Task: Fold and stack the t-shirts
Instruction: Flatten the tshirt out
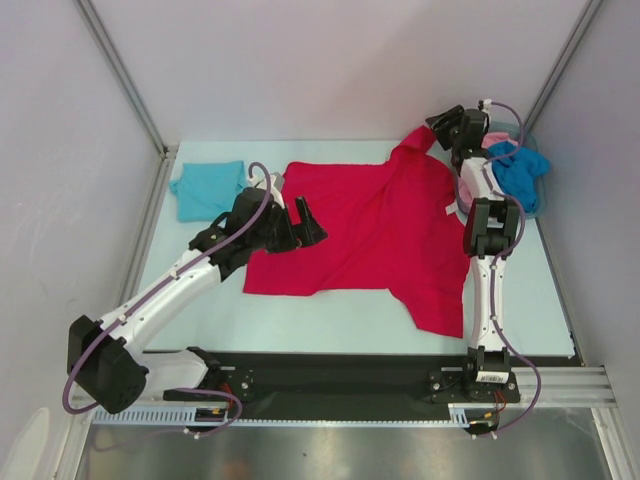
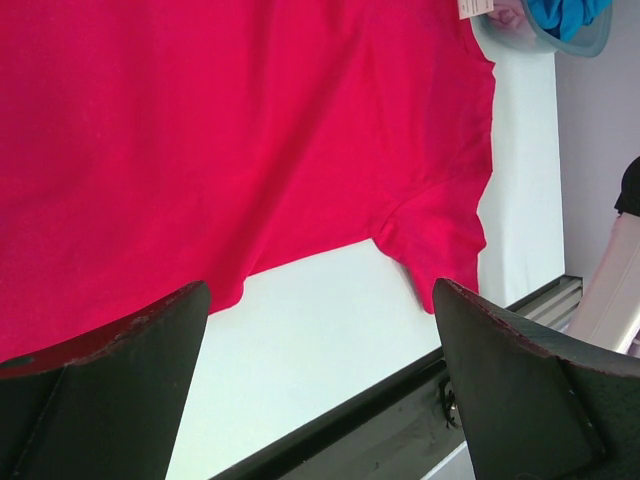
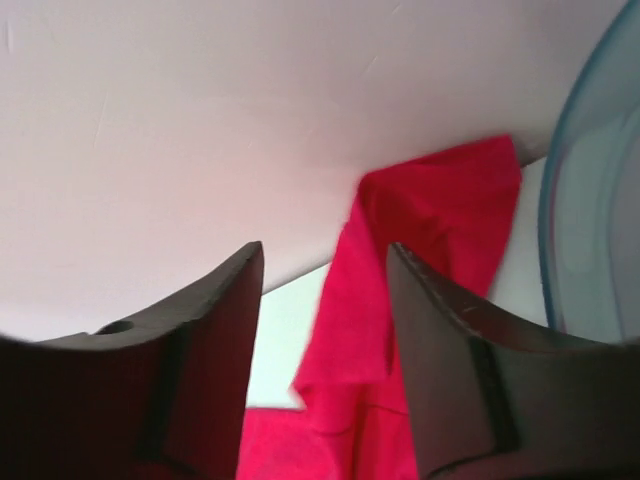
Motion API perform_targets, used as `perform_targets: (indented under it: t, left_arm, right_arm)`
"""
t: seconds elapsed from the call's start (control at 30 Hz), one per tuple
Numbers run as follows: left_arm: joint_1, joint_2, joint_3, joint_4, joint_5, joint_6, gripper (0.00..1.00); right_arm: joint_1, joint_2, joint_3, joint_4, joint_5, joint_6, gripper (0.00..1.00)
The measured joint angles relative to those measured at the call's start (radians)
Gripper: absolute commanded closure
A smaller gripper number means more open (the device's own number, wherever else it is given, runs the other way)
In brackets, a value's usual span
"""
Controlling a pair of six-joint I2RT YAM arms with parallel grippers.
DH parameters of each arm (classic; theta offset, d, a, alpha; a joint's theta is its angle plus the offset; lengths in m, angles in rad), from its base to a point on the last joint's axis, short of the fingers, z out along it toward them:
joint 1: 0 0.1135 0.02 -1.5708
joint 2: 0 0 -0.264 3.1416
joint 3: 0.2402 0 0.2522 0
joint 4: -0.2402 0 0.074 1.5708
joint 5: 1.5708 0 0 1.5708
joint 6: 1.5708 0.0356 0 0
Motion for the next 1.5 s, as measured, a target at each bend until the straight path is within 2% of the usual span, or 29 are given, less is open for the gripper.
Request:
perform_targets:
  t: [0.1, 0.3, 0.4, 0.53, 0.67, 0.77, 0.9, 1.13, 1.3, 1.5]
  left_arm:
    - [-0.001, 0.000, -0.001, 0.000, -0.003, 0.000, 0.00]
    - [-0.006, 0.000, -0.020, 0.004, -0.019, 0.000, 0.00]
    - [-0.006, 0.000, -0.037, 0.004, -0.037, 0.000, 0.00]
    - [0.003, 0.031, -0.041, 0.028, -0.065, 0.008, 0.00]
    - [0.054, 0.145, -0.027, 0.092, -0.071, 0.028, 0.00]
    - [0.110, 0.277, 0.040, 0.111, -0.068, 0.057, 0.00]
    - [0.187, 0.478, 0.223, 0.143, -0.051, 0.109, 0.00]
    - [0.278, 0.698, 0.531, 0.154, -0.044, 0.195, 0.00]
    - [0.317, 0.821, 0.673, 0.144, -0.045, 0.243, 0.00]
    - [0.375, 0.955, 0.754, 0.081, -0.025, 0.252, 0.00]
  right_arm:
    - [0.004, 0.000, -0.001, 0.008, -0.006, -0.008, 0.35]
    - [0.026, -0.004, -0.055, 0.025, -0.021, -0.015, 0.35]
    - [0.040, -0.043, -0.134, 0.038, -0.026, -0.022, 0.35]
    - [0.065, -0.165, -0.319, 0.053, -0.028, -0.038, 0.36]
    - [0.085, -0.388, -0.605, 0.109, -0.020, -0.045, 0.36]
    - [0.103, -0.551, -0.784, 0.181, -0.016, -0.046, 0.36]
    - [0.129, -0.770, -1.006, 0.273, -0.007, -0.053, 0.36]
    - [0.159, -1.089, -1.354, 0.354, 0.007, -0.074, 0.36]
    - [0.162, -1.286, -1.550, 0.336, 0.017, -0.077, 0.37]
    - [0.182, -1.579, -1.724, 0.296, 0.025, -0.077, 0.37]
